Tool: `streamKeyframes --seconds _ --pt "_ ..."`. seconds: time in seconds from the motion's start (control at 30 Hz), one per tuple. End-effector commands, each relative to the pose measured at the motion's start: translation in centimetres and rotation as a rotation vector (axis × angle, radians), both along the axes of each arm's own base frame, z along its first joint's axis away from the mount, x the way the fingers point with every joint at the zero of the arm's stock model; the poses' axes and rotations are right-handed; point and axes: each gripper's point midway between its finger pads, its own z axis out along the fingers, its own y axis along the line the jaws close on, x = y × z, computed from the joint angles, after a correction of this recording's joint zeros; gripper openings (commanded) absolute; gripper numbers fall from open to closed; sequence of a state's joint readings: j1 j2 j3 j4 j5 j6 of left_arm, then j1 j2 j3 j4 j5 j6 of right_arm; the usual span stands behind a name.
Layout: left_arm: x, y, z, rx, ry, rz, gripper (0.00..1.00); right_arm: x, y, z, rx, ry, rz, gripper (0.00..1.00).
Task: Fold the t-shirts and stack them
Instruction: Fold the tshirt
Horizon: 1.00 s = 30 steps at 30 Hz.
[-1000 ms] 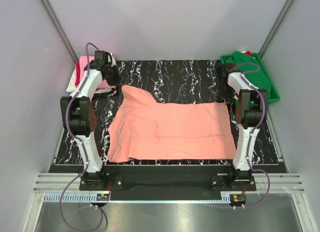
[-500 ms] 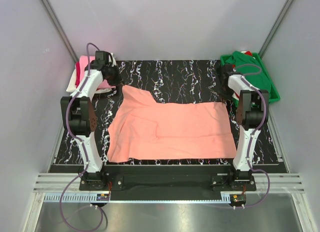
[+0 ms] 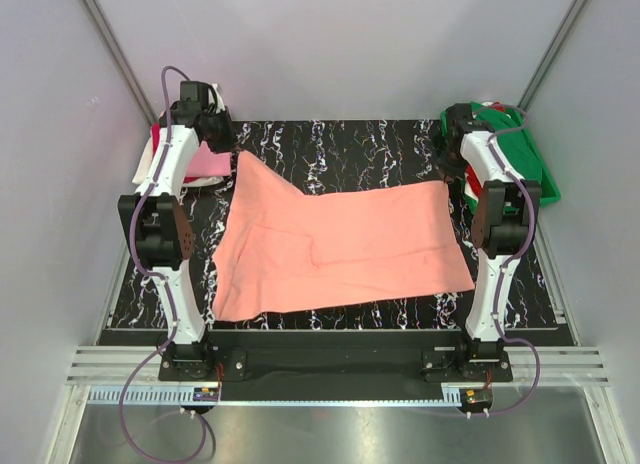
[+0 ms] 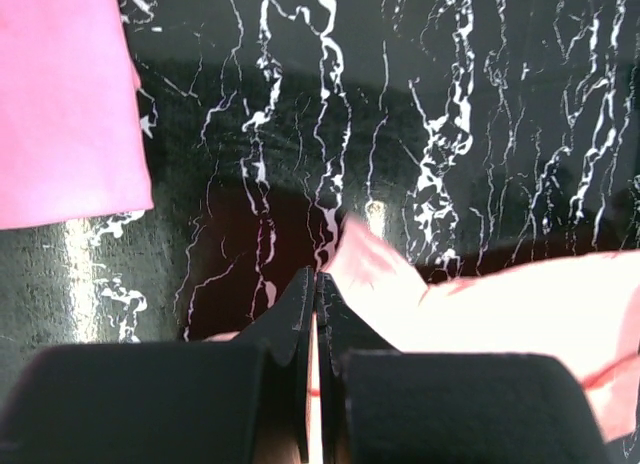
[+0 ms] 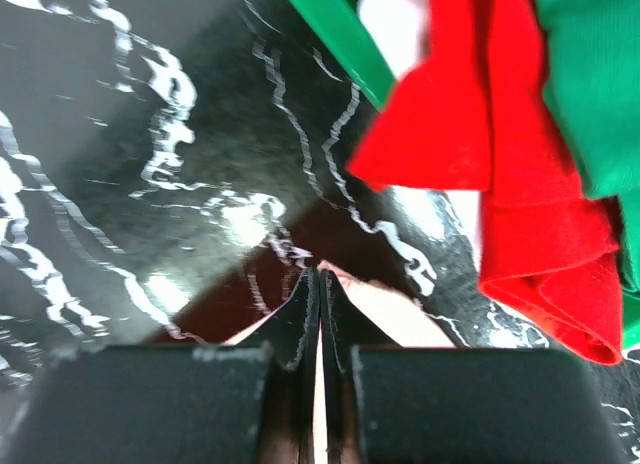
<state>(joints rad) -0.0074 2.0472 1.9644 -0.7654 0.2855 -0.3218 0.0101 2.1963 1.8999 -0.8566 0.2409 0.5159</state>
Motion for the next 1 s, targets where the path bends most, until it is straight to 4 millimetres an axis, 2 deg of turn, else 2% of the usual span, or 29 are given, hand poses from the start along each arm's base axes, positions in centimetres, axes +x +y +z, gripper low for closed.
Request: streamKeyframes --seconds 0.0,0.1,0.3,0.4,0.43,0.47,0.53,0.57,0.6,0.63,0.67,0.7,0.73,0.97 --pt "0.4 0.0 1.1 -0.010 -0.017 -0.012 0.00 0.1 0.7 2.4 0.045 -0.033 0.017 0.00" --pt "-0.2 -0.5 1.3 -0.026 -0.010 -0.038 0.00 -0.7 0.9 2.9 0.058 -0.038 0.017 0.00" --pt "-2.3 -1.2 3.2 -0.013 -0.025 -0.078 0.00 -2.7 1.0 4.2 0.065 -0.066 0.021 0.00" --pt "-4.2 -1.6 3.6 0.007 -0.018 -0.096 0.00 -3.7 1.1 5.1 0.071 -0.082 0.021 0.00" --pt "-5.0 -1.7 4.9 0.011 -0.045 -0.098 0.00 -4.0 1.1 5.3 0.070 -0.086 0.018 0.00" --pt "-6.0 -1.7 3.7 0.015 -0.016 -0.098 0.00 -4.8 1.0 5.5 0.066 -0.084 0.014 0.00" --pt "-7.7 -1.7 4.7 0.011 -0.040 -0.096 0.00 -5.5 0.8 5.7 0.058 -0.086 0.002 0.00" --pt "-8.7 -1.7 3.5 0.013 -0.011 -0.095 0.00 -6.3 0.6 5.9 0.050 -0.087 -0.004 0.00" --pt "-9.8 -1.7 4.2 0.016 -0.029 -0.094 0.00 -6.8 0.5 6.0 0.045 -0.088 -0.007 0.00" --pt "-10.5 -1.7 4.0 0.019 -0.025 -0.095 0.00 -7.2 0.5 5.9 0.043 -0.086 -0.009 0.00" --pt "-11.2 -1.8 3.8 0.024 -0.023 -0.095 0.00 -8.2 -0.8 5.9 0.038 -0.088 -0.041 0.00" --pt "-12.6 -1.7 2.1 0.030 0.021 -0.094 0.00 -8.6 -0.9 5.8 0.039 -0.087 -0.048 0.00" --pt "-13.6 -1.7 2.8 0.032 -0.003 -0.093 0.00 -9.1 -1.1 5.7 0.038 -0.088 -0.053 0.00" --pt "-20.1 -1.0 0.3 0.051 0.034 -0.060 0.00 -12.4 -2.9 3.4 0.041 -0.048 -0.093 0.00"
